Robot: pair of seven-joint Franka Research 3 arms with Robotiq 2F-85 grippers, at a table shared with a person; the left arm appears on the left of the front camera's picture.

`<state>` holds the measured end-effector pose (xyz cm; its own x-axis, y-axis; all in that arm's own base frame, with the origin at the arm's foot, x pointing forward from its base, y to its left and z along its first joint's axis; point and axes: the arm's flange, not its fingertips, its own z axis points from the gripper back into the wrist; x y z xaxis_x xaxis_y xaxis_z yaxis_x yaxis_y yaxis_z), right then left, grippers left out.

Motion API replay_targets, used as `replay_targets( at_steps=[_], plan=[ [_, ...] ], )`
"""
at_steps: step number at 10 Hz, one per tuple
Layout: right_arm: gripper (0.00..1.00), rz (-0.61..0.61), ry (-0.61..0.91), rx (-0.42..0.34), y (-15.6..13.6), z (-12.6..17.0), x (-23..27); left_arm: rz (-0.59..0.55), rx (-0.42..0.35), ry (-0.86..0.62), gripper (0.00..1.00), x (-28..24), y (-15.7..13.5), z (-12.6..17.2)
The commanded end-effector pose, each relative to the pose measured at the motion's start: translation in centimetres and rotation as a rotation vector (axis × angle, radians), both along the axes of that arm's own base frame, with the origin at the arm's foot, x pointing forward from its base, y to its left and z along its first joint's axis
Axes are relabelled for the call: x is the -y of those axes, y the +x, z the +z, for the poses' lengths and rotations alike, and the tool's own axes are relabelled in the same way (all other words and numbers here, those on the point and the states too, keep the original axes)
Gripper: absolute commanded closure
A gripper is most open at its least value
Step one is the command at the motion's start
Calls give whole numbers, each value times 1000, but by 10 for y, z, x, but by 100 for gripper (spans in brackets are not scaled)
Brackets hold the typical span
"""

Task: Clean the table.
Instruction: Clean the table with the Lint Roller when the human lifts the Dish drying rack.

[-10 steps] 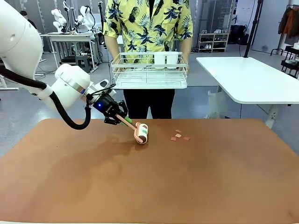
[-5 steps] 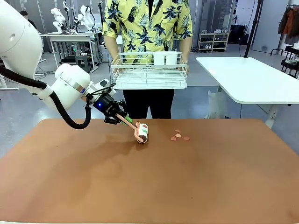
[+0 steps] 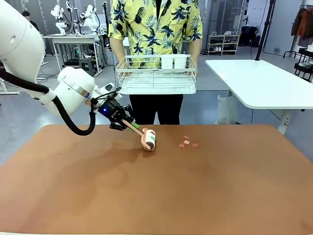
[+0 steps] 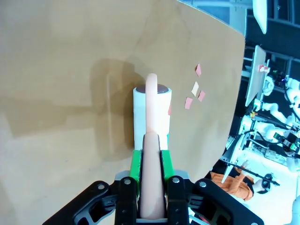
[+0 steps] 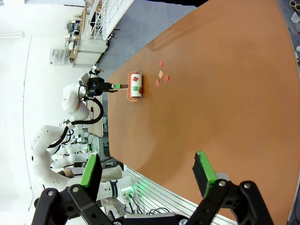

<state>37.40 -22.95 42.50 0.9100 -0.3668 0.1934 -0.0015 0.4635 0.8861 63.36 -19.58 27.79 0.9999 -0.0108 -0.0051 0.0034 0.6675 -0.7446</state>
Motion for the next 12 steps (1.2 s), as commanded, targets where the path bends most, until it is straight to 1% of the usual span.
replay_targets(
  at_steps=[1,2,3,4,5,6,7,8,10,11,12],
  plan=[
    [0,12,-1,8,-3,2,1,-84,-16,31,79,103,17,-30],
    [0,12,-1,8,-3,2,1,-172,-12,28,79,173,24,-46],
    [0,12,-1,8,-3,2,1,-215,-16,30,79,243,37,-63],
    [0,12,-1,8,-3,2,1,-200,-39,18,79,297,35,-69],
    [0,12,-1,8,-3,2,1,-181,101,109,79,329,26,-68],
    [0,12,-1,8,-3,2,1,-163,71,61,79,336,21,-57],
    [0,12,-1,8,-3,2,1,-147,64,8,79,332,17,-42],
    [0,12,-1,8,-3,2,1,-162,68,16,79,330,10,-31],
    [0,12,-1,8,-3,2,1,-164,35,16,79,324,7,-14],
    [0,12,-1,8,-3,2,1,-175,25,-27,79,317,9,8],
    [0,12,-1,8,-3,2,1,-186,58,-46,79,309,7,34]
  ],
)
